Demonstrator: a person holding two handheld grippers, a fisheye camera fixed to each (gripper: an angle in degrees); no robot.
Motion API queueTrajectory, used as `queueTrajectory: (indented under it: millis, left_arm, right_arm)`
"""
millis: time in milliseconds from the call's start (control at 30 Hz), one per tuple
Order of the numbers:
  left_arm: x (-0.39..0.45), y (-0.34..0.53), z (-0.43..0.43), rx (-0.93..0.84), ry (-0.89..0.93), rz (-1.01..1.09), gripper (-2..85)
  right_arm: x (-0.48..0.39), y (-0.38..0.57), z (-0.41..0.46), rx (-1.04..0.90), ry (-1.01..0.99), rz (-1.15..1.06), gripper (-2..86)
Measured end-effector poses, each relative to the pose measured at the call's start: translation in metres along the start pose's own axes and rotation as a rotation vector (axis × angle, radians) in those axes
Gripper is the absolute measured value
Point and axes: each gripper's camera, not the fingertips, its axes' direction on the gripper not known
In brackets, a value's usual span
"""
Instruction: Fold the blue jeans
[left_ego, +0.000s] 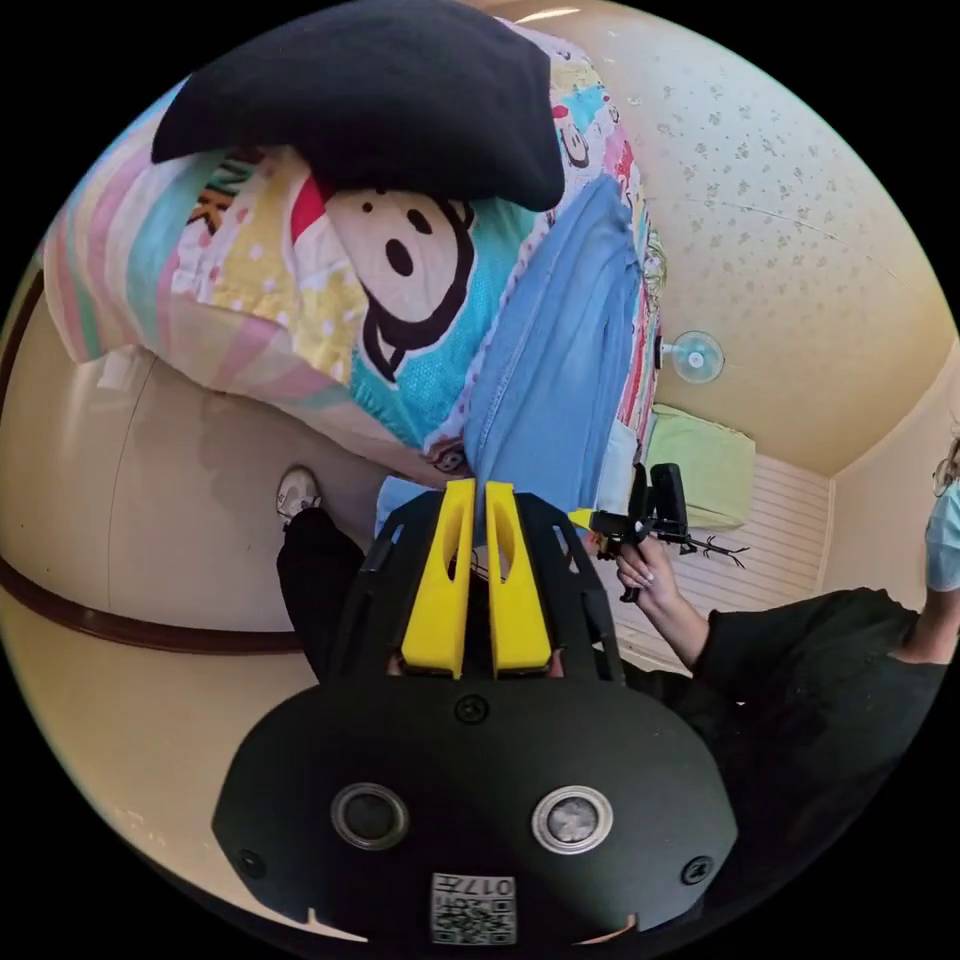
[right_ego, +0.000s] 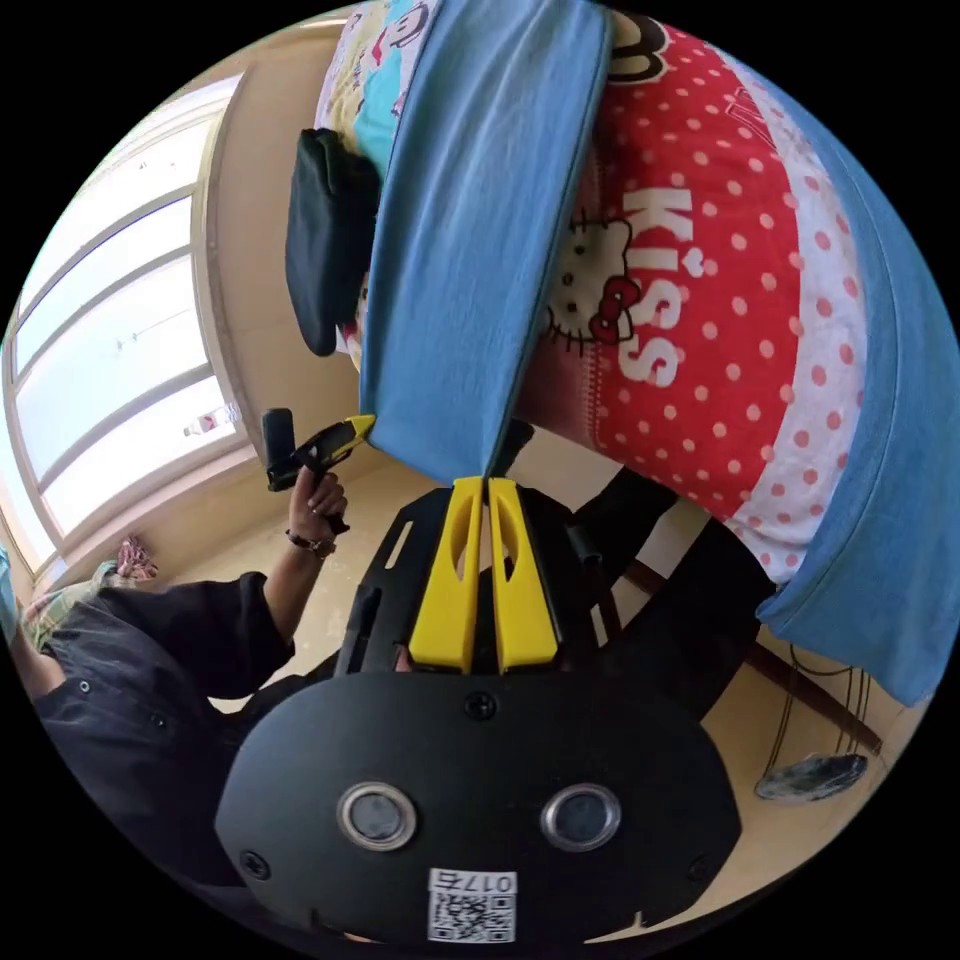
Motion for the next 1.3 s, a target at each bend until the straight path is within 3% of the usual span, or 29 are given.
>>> queueTrajectory:
  millis: [200,300,467,600,667,900,1000,1100,1167,1200,1300]
  left_arm:
    - [-0.029,0.014,-0.008,0.050,-0.140,-0.086,-0.8]
    - [-0.015,0.027,-0.018,0.118,-0.163,-0.072,-0.7]
    - [0.030,0.030,0.017,0.027,-0.121,0.039,-0.6]
    - [0.079,0.026,0.081,-0.095,-0.009,0.157,0.0]
    - [0.102,0.024,0.111,-0.145,0.038,0.209,1.0]
    - [0.220,0.015,0.201,-0.327,0.213,0.377,11.2]
    - [0.262,0.012,0.240,-0.420,0.171,0.401,18.5]
    - [0.289,0.008,0.279,-0.542,0.081,0.390,20.4]
    - [0.294,0.006,0.298,-0.635,0.013,0.343,16.5]
    - [0.292,0.006,0.306,-0.682,-0.041,0.302,9.0]
    - [0.287,0.009,0.291,-0.641,-0.020,0.269,0.4]
  right_arm:
    - [0.021,0.009,-0.010,0.040,-0.091,0.011,6.4]
    - [0.034,0.033,-0.059,0.146,0.056,0.060,7.8]
    - [0.088,0.090,-0.157,0.351,0.419,0.213,9.5]
    - [0.141,0.106,-0.173,0.324,0.478,0.284,11.5]
    - [0.169,0.098,-0.155,0.207,0.536,0.308,11.8]
    - [0.142,0.102,-0.154,0.165,0.485,0.218,4.5]
    - [0.104,0.112,-0.168,0.200,0.382,0.096,3.8]
    - [0.064,0.114,-0.178,0.245,0.175,-0.065,3.5]
    - [0.045,0.108,-0.177,0.239,0.044,-0.141,3.6]
    - [0.041,0.106,-0.177,0.233,0.019,-0.159,3.6]
    - [0.033,0.094,-0.173,0.120,0.012,-0.245,4.1]
